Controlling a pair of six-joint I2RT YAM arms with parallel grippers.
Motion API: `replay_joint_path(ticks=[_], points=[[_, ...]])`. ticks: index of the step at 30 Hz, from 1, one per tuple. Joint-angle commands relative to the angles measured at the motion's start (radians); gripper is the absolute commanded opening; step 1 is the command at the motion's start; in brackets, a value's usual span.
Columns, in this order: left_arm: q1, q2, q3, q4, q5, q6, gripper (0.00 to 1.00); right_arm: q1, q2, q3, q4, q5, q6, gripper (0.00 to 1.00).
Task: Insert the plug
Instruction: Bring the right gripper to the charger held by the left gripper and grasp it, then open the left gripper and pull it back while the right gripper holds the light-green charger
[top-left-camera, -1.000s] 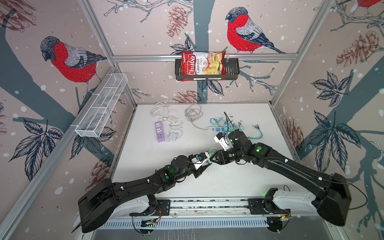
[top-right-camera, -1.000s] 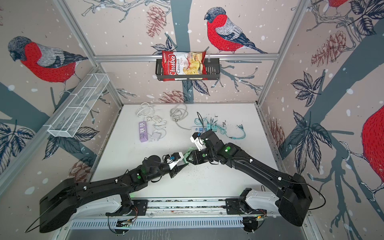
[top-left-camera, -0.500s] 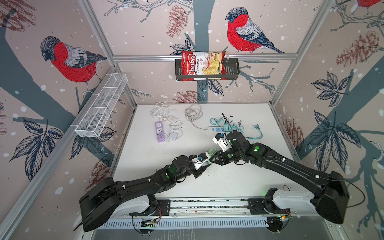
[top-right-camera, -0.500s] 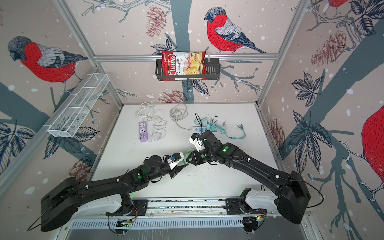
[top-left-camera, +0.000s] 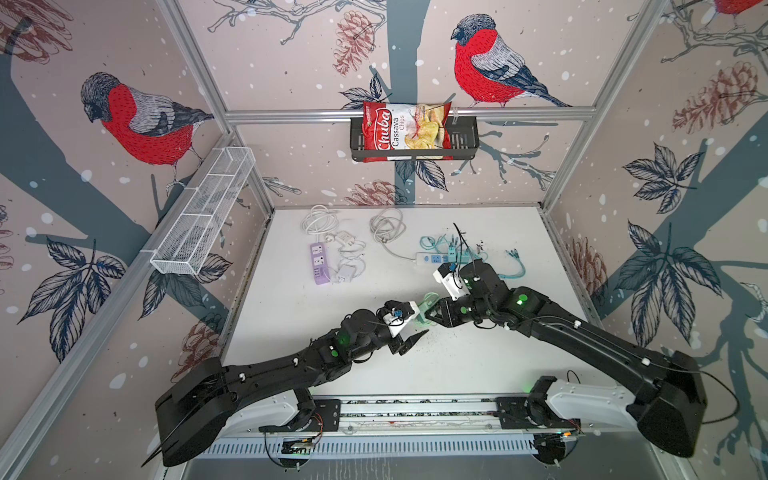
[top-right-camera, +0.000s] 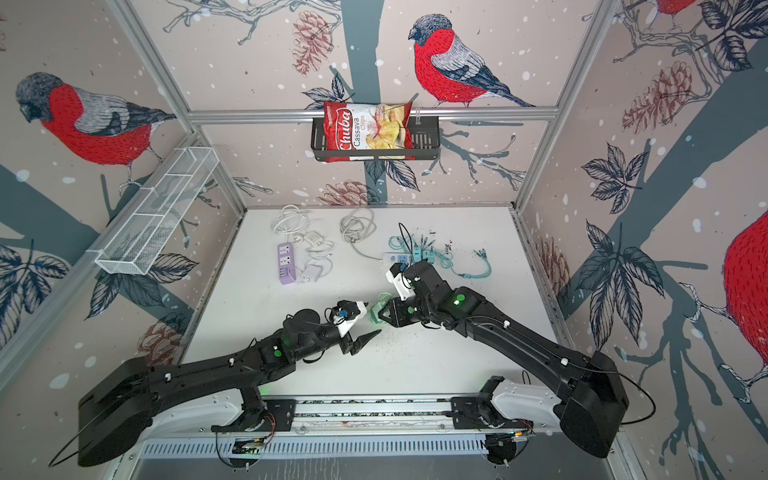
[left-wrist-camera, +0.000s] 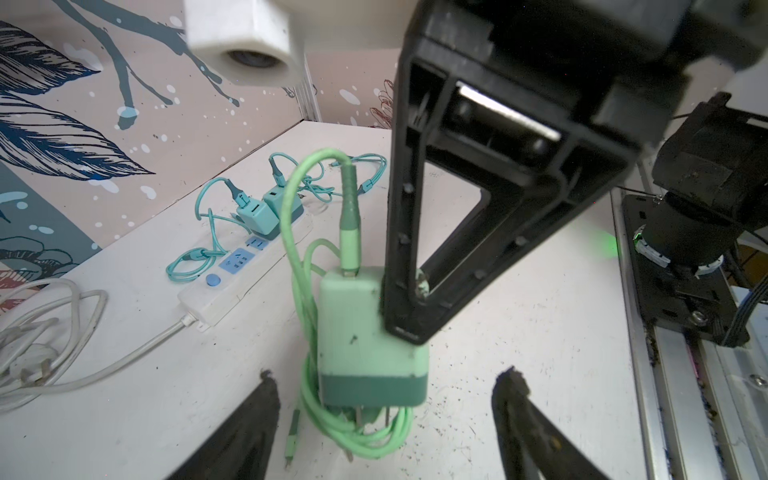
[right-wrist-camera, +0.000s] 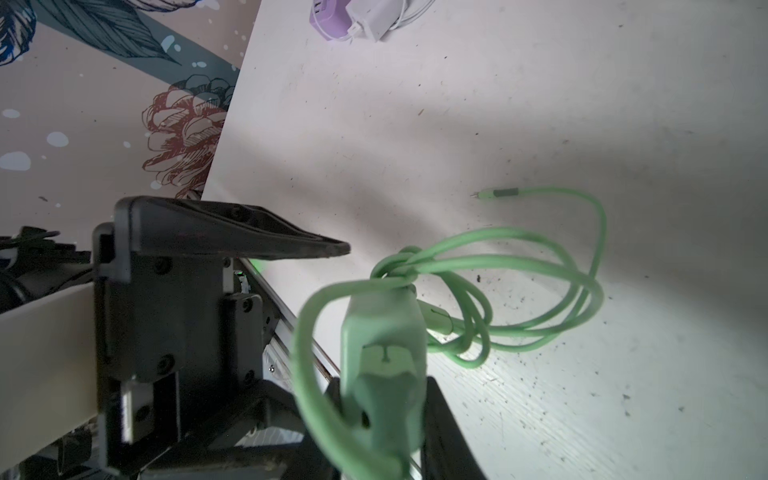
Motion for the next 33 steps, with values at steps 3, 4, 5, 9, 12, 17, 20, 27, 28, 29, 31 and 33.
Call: replay_joint_path(ticks=[3, 4, 5, 9, 12, 17, 20, 27, 28, 29, 31, 33], points=[[-0.002, -0.023, 0.027, -0.034, -0.041, -0.021, 0.81, -0.071, -0.048, -0.006, -0.033, 0.1, 0.003, 0.02], [-0.002, -0.03, 0.028, -0.038, -0.057, -0.022, 0.81, -0.092, -0.058, -0.003, -0.054, 0.141, 0.006, 0.02], [-0.002, -0.033, 0.027, -0.034, -0.078, -0.026, 0.81, -0.114, -0.069, -0.002, -0.073, 0.176, 0.012, 0.02], [0.0, -0.022, 0.056, -0.024, -0.261, -0.063, 0.82, -0.24, -0.129, -0.019, -0.138, 0.357, 0.044, 0.02], [0.013, 0.038, 0.131, -0.068, -0.377, -0.084, 0.85, -0.334, -0.187, -0.049, -0.137, 0.444, 0.059, 0.03], [0.074, 0.218, 0.284, -0.116, -0.431, -0.132, 0.82, -0.425, -0.187, -0.075, -0.18, 0.604, 0.08, 0.03], [0.138, 0.356, 0.385, -0.122, -0.353, -0.137, 0.78, -0.451, -0.159, -0.109, -0.139, 0.598, 0.073, 0.04], [0.27, 0.696, 0.635, -0.078, -0.182, -0.051, 0.64, -0.472, 0.023, -0.118, -0.088, 0.552, 0.053, 0.02], [0.304, 0.748, 0.697, -0.099, -0.134, -0.069, 0.62, -0.473, 0.041, -0.123, -0.073, 0.543, 0.049, 0.02], [0.329, 0.79, 0.744, -0.115, -0.098, -0.084, 0.6, -0.475, 0.049, -0.129, -0.059, 0.533, 0.047, 0.02], [0.372, 0.88, 0.846, -0.153, -0.047, -0.107, 0.57, -0.475, 0.069, -0.14, -0.038, 0.517, 0.049, 0.02], [0.391, 0.948, 0.918, -0.175, -0.036, -0.111, 0.57, -0.475, 0.08, -0.146, -0.025, 0.511, 0.049, 0.02]])
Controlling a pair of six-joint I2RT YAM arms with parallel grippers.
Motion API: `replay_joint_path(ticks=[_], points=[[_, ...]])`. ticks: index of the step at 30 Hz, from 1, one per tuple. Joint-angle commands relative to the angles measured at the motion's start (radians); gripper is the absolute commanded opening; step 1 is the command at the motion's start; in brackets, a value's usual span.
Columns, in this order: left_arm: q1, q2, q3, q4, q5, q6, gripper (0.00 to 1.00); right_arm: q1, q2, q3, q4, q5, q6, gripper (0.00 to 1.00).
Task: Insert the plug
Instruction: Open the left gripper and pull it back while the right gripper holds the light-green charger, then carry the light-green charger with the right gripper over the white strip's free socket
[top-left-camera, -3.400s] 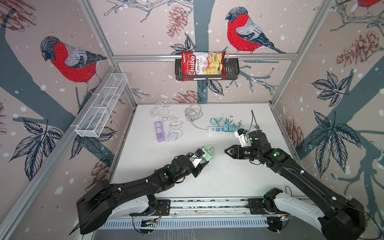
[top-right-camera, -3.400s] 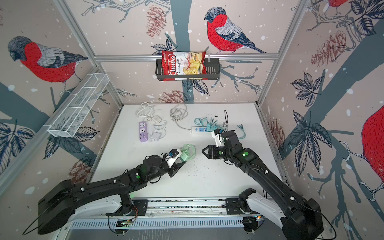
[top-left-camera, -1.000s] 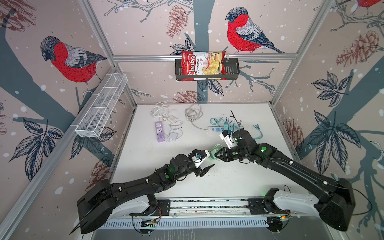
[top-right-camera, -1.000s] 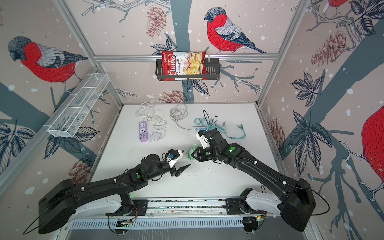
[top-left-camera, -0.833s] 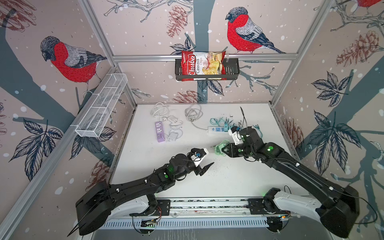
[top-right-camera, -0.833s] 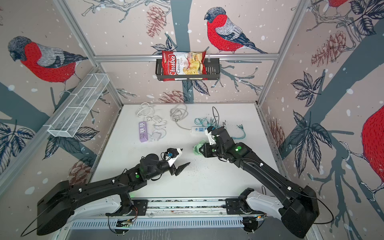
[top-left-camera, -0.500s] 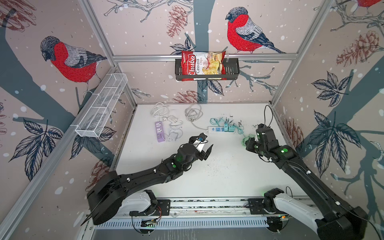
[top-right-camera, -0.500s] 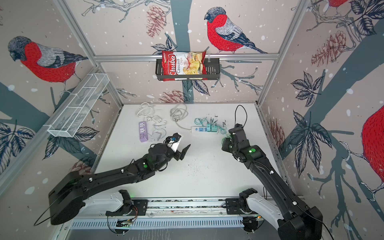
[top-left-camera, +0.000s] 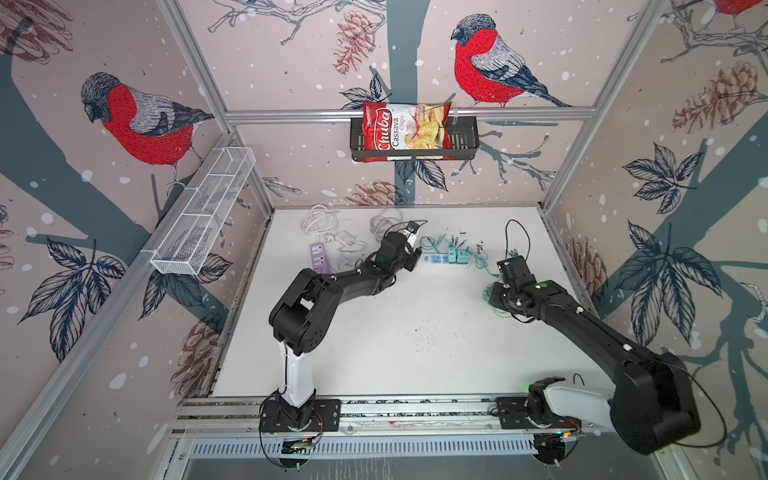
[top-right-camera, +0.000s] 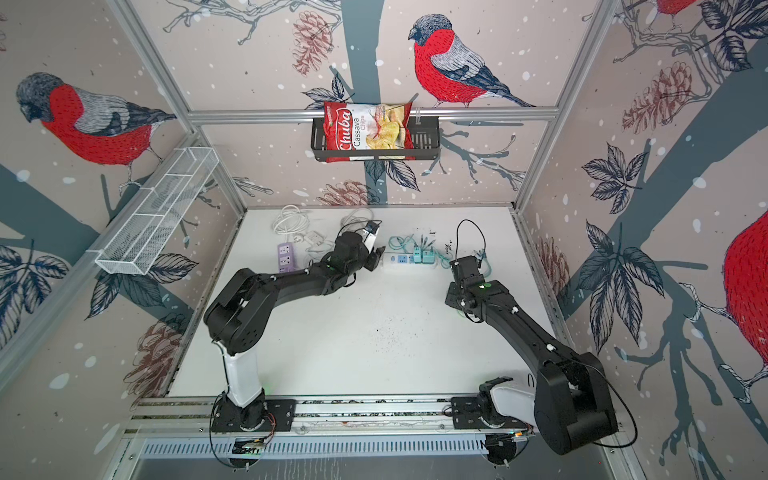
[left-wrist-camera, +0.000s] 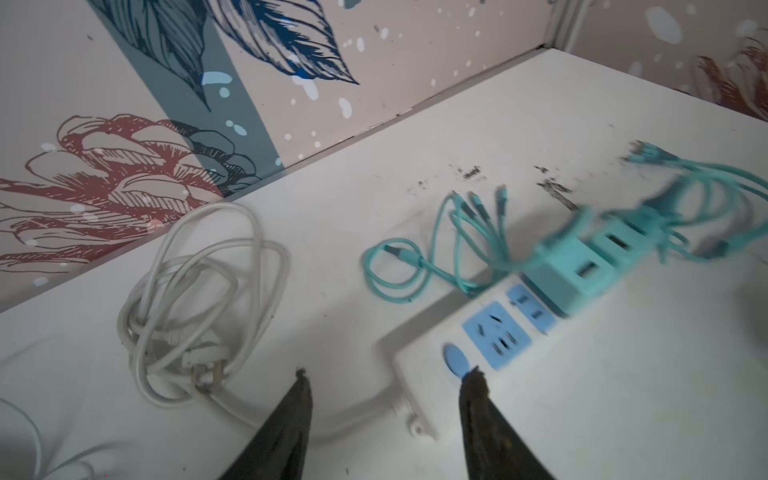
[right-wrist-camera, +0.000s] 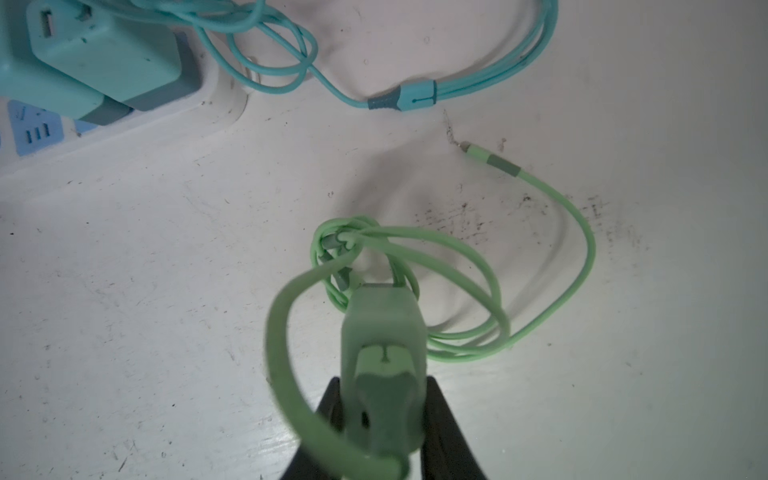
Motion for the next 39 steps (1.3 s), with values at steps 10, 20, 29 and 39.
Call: replay_joint_path(ticks=[10, 20, 29, 39], points=[[0.073, 0.29, 0.331, -0.152, 0.145, -0.057, 0.53, 0.003, 0.028, -0.044, 0.109, -0.093, 0.007, 0.02], [0.111, 0.34, 0.396, -0.256, 0.221, -0.089, 0.51, 0.001, -0.027, -0.036, 0.079, 0.009, 0.037, 0.03], [0.113, 0.417, 0.532, -0.492, 0.35, -0.18, 0.46, 0.001, -0.032, -0.045, 0.067, -0.006, 0.035, 0.04], [0.102, 0.361, 0.435, -0.525, 0.374, -0.205, 0.4, -0.048, -0.085, -0.053, 0.05, -0.031, 0.016, 0.04]])
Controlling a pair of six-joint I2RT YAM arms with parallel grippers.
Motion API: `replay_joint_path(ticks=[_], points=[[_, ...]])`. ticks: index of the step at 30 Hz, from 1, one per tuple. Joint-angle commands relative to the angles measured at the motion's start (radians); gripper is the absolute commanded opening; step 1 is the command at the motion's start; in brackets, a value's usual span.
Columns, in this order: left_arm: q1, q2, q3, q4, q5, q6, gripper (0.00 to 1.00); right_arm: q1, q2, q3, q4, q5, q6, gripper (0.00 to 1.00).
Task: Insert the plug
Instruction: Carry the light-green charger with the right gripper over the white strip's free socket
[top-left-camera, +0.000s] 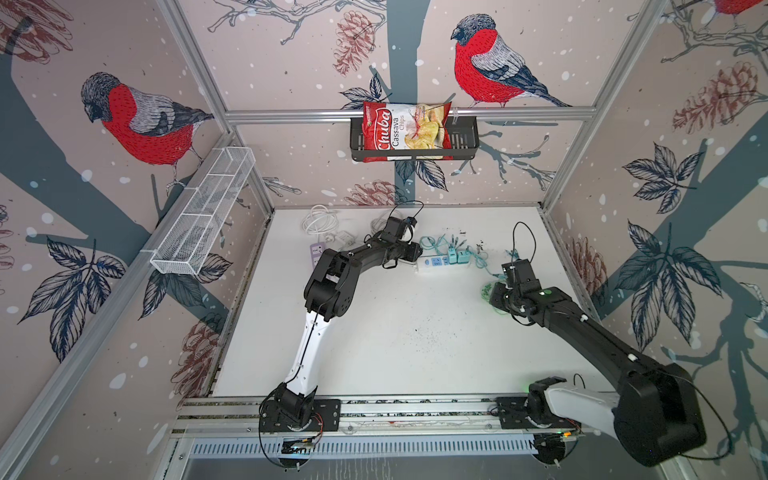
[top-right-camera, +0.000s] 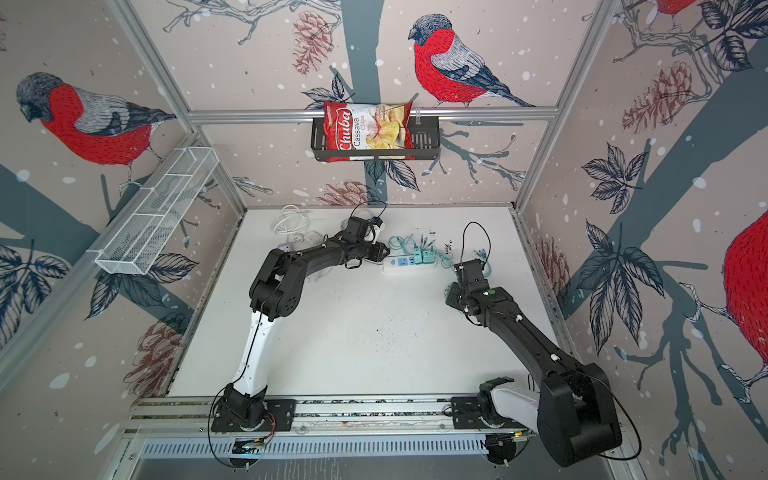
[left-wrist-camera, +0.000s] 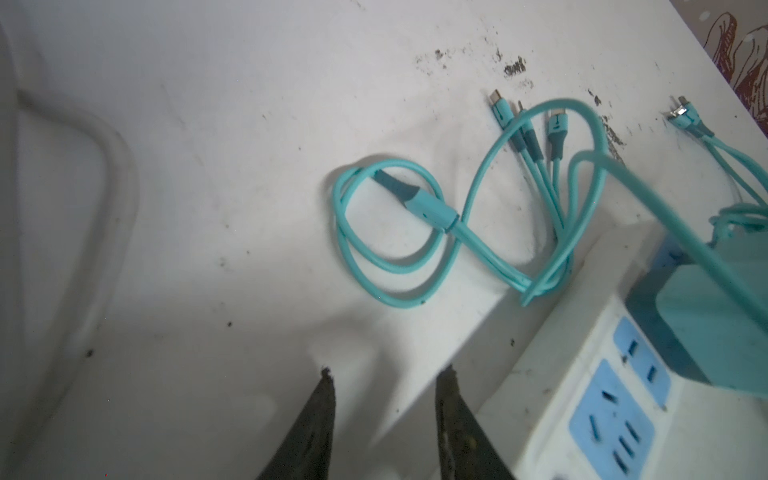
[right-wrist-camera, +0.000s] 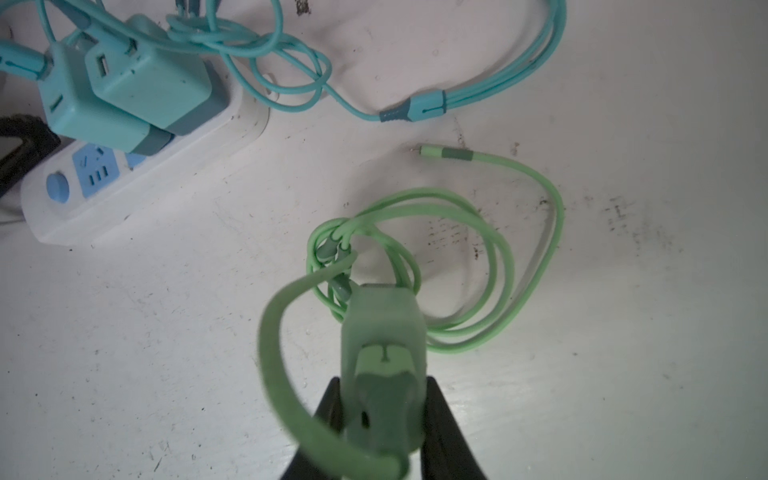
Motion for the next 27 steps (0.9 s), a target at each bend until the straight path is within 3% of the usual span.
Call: replay_joint_path(ticks=[1, 13, 19, 21, 22, 25, 27], points=[[-0.004, -0.029, -0.056, -0.065, 0.014, -0.007, 0.4, -0.026, -0.016, 0.002, -0.02, 0.015, -0.009, 0.04], [-0.108, -0.154, -0.27, -0.041, 0.003, -0.03, 0.36, -0.058, 0.009, 0.017, -0.028, 0.147, 0.013, 0.04], [-0.135, -0.229, -0.391, 0.008, 0.014, -0.08, 0.36, -0.083, 0.043, 0.017, 0.019, 0.043, -0.023, 0.04], [-0.142, -0.25, -0.417, 0.015, 0.017, -0.087, 0.35, -0.139, 0.043, -0.003, 0.073, -0.181, -0.065, 0.03], [-0.146, -0.261, -0.428, 0.015, 0.017, -0.089, 0.35, -0.153, 0.039, -0.01, 0.09, -0.236, -0.071, 0.03], [-0.157, -0.291, -0.461, 0.024, 0.015, -0.095, 0.35, -0.158, 0.034, 0.003, 0.061, -0.214, -0.079, 0.03], [-0.159, -0.296, -0.467, 0.026, 0.024, -0.095, 0.35, -0.172, 0.029, 0.006, 0.053, -0.262, -0.098, 0.03]])
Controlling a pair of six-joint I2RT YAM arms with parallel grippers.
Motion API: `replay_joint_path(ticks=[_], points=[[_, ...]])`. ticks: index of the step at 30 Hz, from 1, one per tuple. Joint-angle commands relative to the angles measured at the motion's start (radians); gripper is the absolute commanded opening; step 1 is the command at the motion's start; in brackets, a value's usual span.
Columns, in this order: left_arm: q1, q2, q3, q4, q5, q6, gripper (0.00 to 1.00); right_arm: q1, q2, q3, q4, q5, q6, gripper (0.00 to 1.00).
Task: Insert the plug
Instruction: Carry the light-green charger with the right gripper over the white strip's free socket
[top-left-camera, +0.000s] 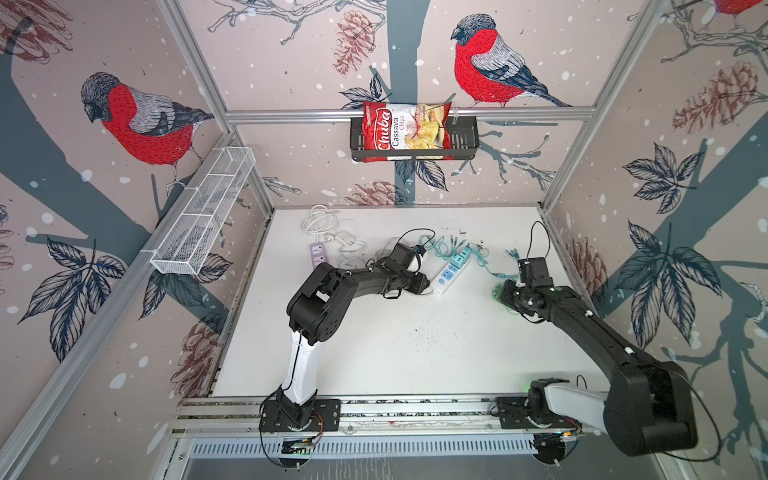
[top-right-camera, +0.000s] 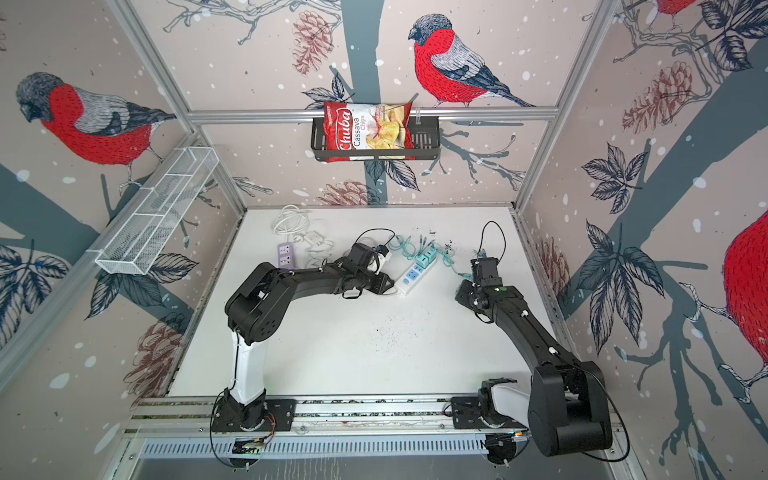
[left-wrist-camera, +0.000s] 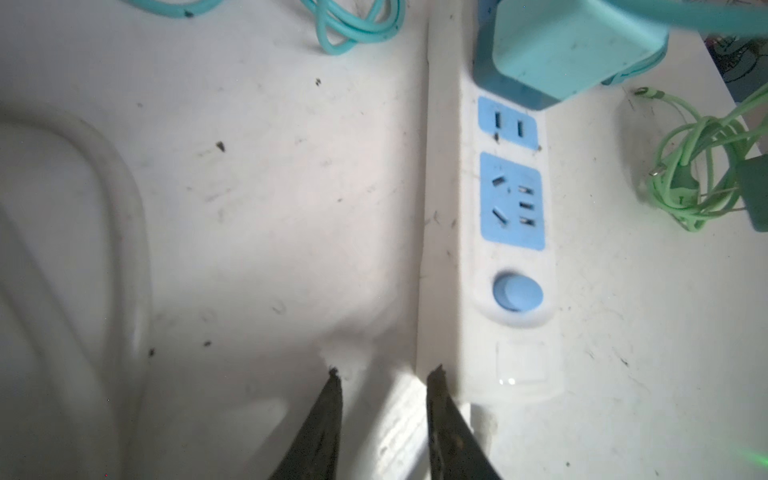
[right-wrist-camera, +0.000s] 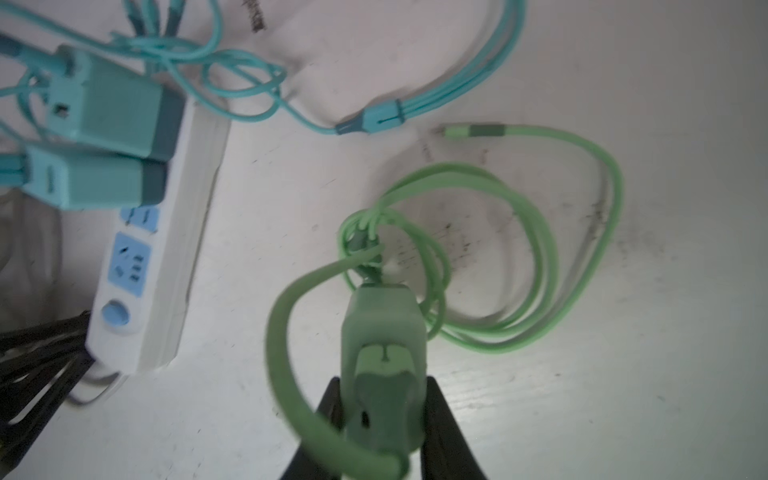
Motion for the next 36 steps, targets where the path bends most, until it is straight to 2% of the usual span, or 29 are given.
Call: replay_joint_path(ticks=[1, 3, 5, 13, 24, 28, 36], points=[[-0.004, -0.008, -0.013, -0.067, 0.021, -0.012, 0.35, -0.015, -0.012, 0.008, 0.018, -0.118, -0.046, 0.03], [-0.004, -0.006, -0.007, -0.07, 0.021, -0.008, 0.35, -0.024, -0.024, -0.005, 0.04, -0.208, -0.052, 0.03], [-0.004, 0.002, 0.003, -0.071, 0.027, -0.006, 0.35, -0.025, -0.028, -0.018, 0.06, -0.24, -0.041, 0.03], [-0.022, 0.001, 0.024, -0.076, 0.05, -0.028, 0.34, -0.025, 0.014, -0.022, 0.112, -0.263, -0.015, 0.02], [-0.118, -0.016, 0.012, -0.035, 0.031, -0.127, 0.33, -0.027, 0.072, 0.057, 0.088, -0.255, -0.039, 0.03], [-0.159, -0.025, 0.029, -0.052, 0.017, -0.142, 0.33, -0.027, 0.084, 0.074, 0.073, -0.227, -0.048, 0.03], [-0.217, -0.011, 0.057, -0.047, 0.006, -0.177, 0.33, -0.055, 0.093, 0.088, 0.041, -0.011, -0.049, 0.03]])
